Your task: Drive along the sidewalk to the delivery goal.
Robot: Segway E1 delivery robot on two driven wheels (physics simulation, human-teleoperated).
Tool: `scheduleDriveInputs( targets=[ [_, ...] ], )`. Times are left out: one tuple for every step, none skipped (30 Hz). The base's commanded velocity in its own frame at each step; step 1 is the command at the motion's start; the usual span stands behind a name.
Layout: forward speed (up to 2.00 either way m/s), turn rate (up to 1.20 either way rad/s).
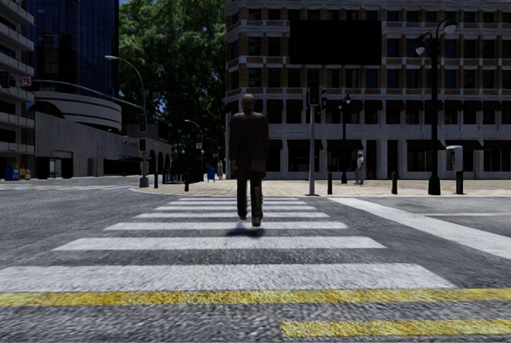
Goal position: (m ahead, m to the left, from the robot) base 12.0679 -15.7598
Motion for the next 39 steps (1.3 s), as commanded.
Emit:
scheduleDriveInputs(
  targets=[
    [1.82, 0.00],
    [1.81, 0.00],
    [1.81, 0.00],
    [1.81, 0.00],
    [1.81, 0.00],
    [1.80, 0.00],
    [1.80, 0.00],
    [1.80, 0.00],
    [1.79, 0.00],
    [1.79, 0.00],
    [1.76, 0.00],
    [1.74, 0.00],
    [1.74, 0.00],
    [1.73, 0.00],
    [1.72, 0.00],
    [1.70, 0.00],
    [1.70, 0.00],
    [1.68, 0.00],
    [1.67, 0.00],
    [1.67, 0.00],
    [1.67, 0.00],
    [1.67, 0.00],
    [1.67, 0.00],
    [1.67, 0.00],
    [1.67, 0.00],
    [1.66, 0.00],
    [1.66, 0.00],
    [1.66, 0.00],
    [1.66, 0.00],
    [1.66, 0.00],
    [1.66, 0.00],
    [1.66, 0.00],
    [1.66, 0.00],
    [1.66, 0.00],
    [1.66, 0.00],
    [1.66, 0.00],
    [1.66, 0.00],
    [1.66, 0.00],
    [1.66, 0.00]
  ],
)
